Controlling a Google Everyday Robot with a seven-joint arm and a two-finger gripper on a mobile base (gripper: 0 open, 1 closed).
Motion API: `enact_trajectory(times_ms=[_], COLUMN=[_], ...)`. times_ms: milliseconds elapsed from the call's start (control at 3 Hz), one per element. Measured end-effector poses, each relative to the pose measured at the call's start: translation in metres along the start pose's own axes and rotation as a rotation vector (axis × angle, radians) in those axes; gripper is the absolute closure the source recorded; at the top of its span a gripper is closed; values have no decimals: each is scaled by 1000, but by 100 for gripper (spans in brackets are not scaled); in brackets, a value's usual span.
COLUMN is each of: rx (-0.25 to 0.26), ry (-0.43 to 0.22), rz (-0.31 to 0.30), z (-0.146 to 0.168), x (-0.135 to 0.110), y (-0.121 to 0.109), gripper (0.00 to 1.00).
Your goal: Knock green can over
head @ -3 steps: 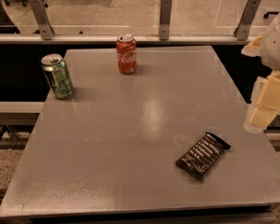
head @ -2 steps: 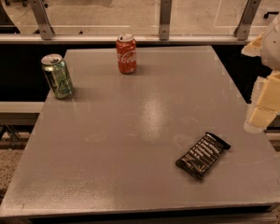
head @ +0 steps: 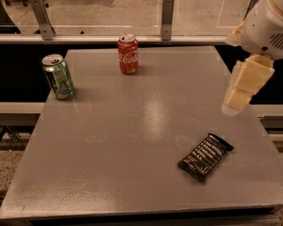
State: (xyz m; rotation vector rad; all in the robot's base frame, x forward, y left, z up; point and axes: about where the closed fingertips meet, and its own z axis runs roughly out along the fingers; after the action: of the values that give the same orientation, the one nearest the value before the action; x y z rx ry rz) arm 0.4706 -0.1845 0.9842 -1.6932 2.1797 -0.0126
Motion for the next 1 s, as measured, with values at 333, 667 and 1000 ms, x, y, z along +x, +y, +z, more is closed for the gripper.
enact_trajectory(times_ms=[333,667,1000], rx=[-5,-13,-25], ry=[-74,-142,-204], rz=[-11,-25,-45], z=[15,36,55], x=[-36,-75,-113], y=[-18,-31,-39], gripper=[0,0,0])
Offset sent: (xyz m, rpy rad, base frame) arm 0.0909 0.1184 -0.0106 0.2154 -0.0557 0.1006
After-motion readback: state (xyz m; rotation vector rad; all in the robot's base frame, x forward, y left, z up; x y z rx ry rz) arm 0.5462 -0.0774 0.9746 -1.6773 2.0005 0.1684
